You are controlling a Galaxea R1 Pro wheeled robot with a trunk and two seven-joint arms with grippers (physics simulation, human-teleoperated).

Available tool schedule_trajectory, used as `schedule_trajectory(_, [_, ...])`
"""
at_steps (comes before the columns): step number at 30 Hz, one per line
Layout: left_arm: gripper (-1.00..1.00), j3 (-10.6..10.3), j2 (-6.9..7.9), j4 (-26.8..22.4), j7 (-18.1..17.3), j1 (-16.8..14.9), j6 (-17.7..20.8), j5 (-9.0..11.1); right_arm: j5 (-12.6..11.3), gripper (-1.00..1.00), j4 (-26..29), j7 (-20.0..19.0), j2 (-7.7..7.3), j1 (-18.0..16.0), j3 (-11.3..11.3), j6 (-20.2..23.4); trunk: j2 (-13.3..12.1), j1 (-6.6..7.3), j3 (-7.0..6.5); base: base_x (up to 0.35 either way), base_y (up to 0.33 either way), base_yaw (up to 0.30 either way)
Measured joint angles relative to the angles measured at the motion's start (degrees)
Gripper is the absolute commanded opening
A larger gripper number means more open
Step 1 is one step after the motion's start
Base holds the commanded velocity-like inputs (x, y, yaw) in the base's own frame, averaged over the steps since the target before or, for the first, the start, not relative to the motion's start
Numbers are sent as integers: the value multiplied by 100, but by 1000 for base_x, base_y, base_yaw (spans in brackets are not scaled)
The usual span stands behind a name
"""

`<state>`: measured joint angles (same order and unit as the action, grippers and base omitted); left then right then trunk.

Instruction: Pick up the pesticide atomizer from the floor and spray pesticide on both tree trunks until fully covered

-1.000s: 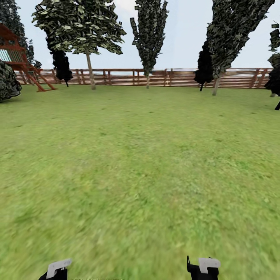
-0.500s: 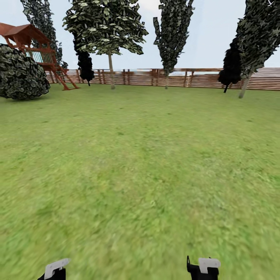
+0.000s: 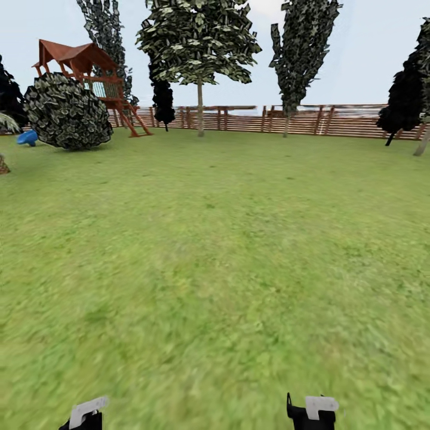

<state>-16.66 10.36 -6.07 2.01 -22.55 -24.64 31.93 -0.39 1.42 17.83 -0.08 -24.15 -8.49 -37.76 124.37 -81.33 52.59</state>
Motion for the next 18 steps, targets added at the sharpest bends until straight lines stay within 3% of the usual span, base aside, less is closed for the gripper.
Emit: schedule_trajectory(18, [-100,2,15,2,0,-1,17,-3,1,100,9,-19,-18,1,-8,0,0,0,19,338,1,8])
